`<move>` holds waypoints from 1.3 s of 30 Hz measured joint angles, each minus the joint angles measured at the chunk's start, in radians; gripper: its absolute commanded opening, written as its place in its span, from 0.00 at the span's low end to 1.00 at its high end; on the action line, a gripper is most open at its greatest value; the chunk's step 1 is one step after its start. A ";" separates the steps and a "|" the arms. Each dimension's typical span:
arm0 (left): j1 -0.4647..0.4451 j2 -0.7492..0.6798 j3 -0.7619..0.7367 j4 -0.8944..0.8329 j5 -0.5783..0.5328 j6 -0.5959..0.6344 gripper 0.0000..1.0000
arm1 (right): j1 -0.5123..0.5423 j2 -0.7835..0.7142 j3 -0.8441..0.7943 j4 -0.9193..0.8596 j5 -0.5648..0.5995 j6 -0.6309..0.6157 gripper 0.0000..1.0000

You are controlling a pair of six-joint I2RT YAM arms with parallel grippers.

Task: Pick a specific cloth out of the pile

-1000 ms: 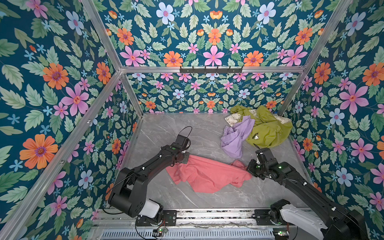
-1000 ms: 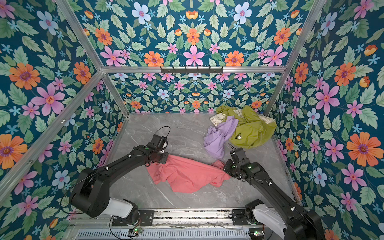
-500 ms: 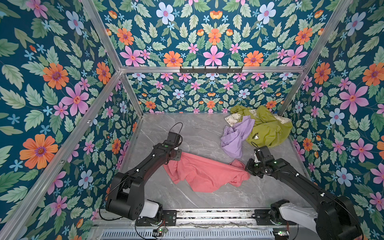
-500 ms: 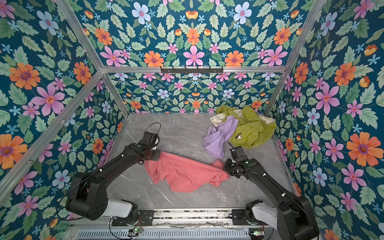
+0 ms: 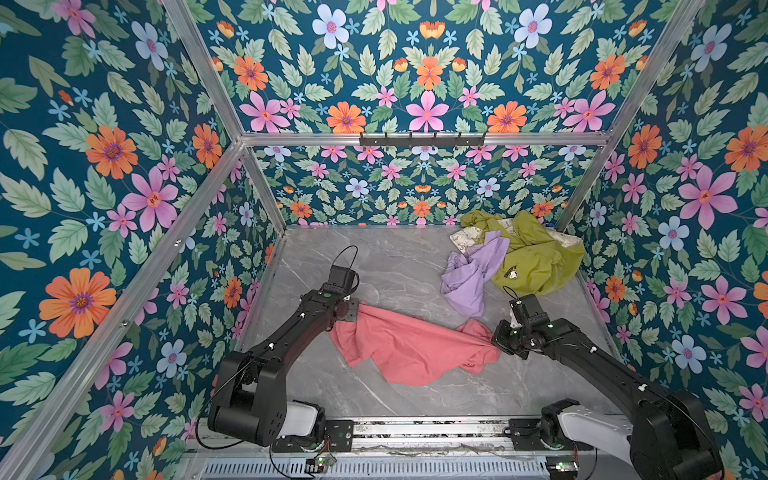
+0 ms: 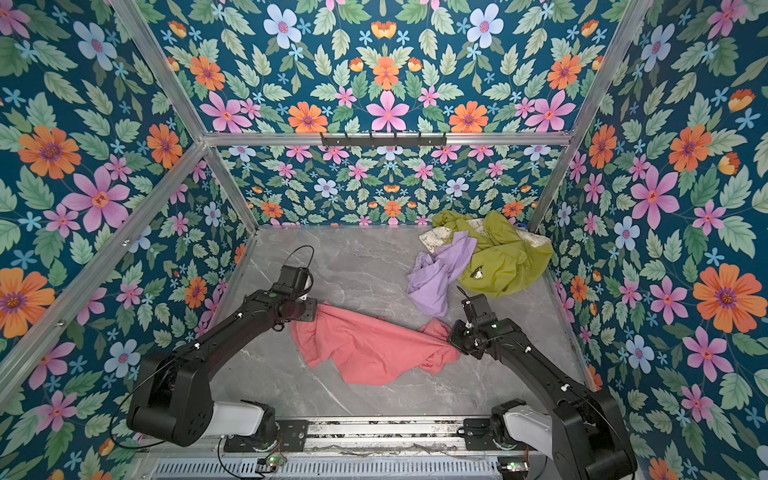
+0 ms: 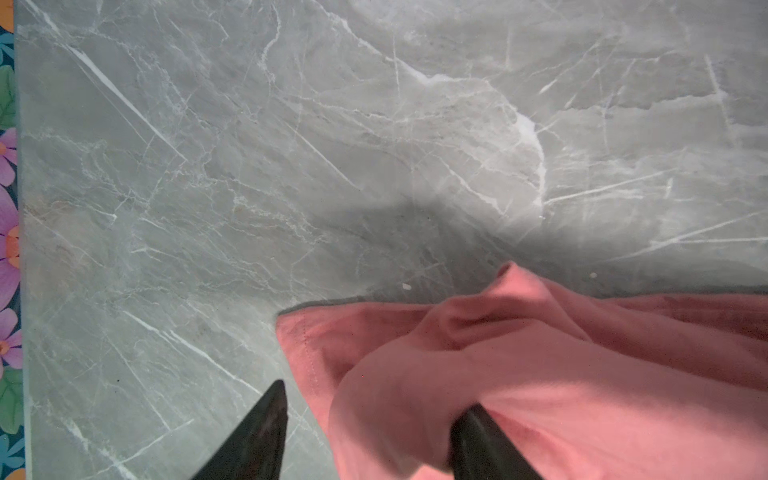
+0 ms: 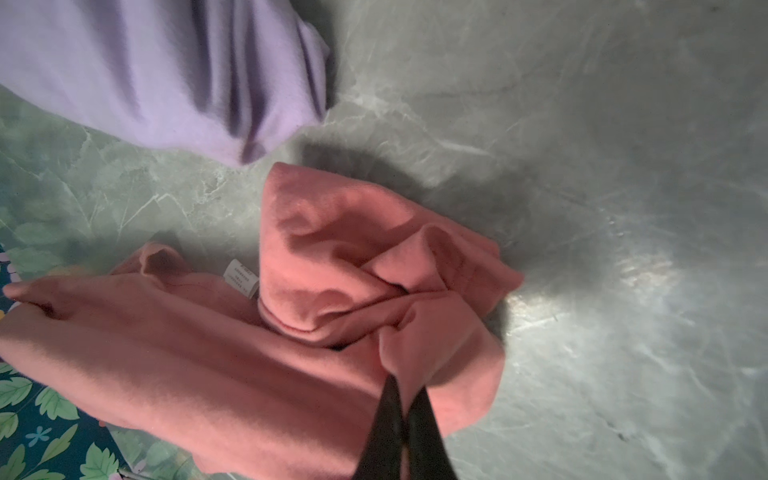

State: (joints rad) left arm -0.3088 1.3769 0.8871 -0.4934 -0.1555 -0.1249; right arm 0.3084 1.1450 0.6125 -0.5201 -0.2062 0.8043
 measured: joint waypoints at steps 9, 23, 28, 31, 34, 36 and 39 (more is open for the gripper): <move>0.028 -0.064 0.013 -0.001 0.002 -0.011 0.64 | -0.005 0.001 0.040 -0.043 0.002 -0.011 0.24; -0.173 -0.113 -0.014 0.159 0.323 -0.072 0.71 | 0.029 -0.084 0.119 -0.096 -0.010 -0.012 0.49; -0.227 0.049 -0.006 0.245 0.342 -0.108 0.66 | 0.119 0.030 0.187 -0.069 0.017 -0.011 0.49; -0.235 0.119 0.007 0.291 0.358 -0.113 0.65 | 0.135 0.117 0.229 -0.051 0.039 -0.021 0.49; -0.241 0.149 -0.005 0.322 0.362 -0.134 0.64 | 0.146 0.189 0.250 -0.030 0.057 -0.036 0.50; -0.243 0.146 -0.040 0.344 0.364 -0.140 0.63 | 0.156 0.231 0.258 -0.022 0.057 -0.048 0.49; -0.243 0.117 -0.123 0.362 0.371 -0.167 0.63 | 0.178 0.277 0.257 -0.006 0.060 -0.052 0.49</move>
State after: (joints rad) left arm -0.5518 1.4944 0.7639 -0.1318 0.2153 -0.2920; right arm 0.4862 1.4216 0.8700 -0.5262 -0.1459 0.7525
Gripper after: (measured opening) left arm 0.632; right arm 0.492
